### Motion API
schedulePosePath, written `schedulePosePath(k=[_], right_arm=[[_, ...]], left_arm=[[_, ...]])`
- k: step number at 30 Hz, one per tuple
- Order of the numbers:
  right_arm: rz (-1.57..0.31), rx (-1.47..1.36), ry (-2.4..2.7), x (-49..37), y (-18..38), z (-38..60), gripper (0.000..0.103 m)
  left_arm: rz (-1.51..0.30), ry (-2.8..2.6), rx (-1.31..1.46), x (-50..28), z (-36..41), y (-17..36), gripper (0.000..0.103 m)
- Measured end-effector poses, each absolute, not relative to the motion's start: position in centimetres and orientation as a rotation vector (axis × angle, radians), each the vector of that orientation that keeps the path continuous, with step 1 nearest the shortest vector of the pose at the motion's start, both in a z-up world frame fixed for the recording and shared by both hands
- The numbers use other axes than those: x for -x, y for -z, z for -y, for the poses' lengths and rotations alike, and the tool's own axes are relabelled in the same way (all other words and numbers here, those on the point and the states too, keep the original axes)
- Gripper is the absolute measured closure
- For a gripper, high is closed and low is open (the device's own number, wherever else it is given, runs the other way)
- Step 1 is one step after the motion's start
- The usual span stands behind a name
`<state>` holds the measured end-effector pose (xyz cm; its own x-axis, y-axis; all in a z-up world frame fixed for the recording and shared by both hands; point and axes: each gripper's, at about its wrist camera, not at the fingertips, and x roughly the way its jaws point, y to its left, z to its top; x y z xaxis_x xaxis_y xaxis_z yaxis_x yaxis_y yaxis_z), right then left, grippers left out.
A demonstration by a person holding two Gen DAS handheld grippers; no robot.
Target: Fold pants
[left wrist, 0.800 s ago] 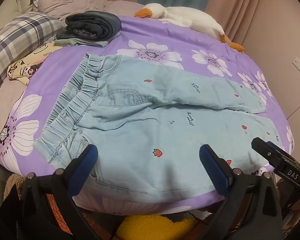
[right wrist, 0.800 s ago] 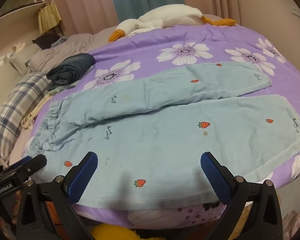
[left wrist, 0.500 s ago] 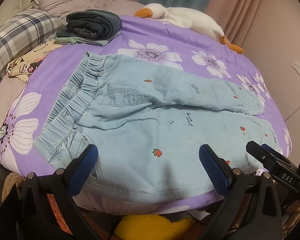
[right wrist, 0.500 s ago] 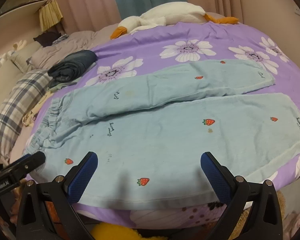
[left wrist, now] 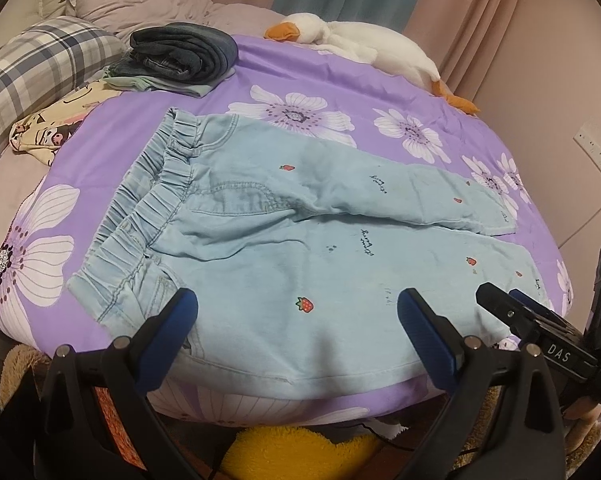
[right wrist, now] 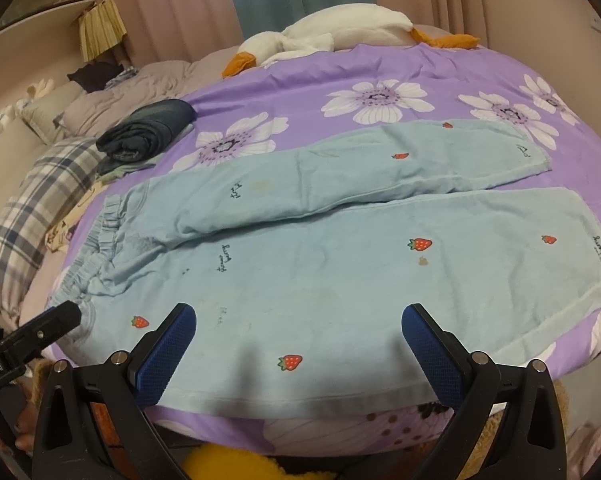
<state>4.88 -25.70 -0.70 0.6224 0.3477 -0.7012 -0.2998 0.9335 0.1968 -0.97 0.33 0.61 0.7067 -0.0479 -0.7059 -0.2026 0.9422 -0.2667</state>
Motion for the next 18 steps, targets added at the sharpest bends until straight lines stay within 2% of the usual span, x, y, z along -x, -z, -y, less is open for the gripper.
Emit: schedulePosePath(k=[18], right_arm=[[-0.804, -0.084, -0.39, -5.1, 0.94, 25.72, 0.0]], left_arm=[[-0.777, -0.074, 0.349, 0.91, -0.33, -0.65, 0.006]])
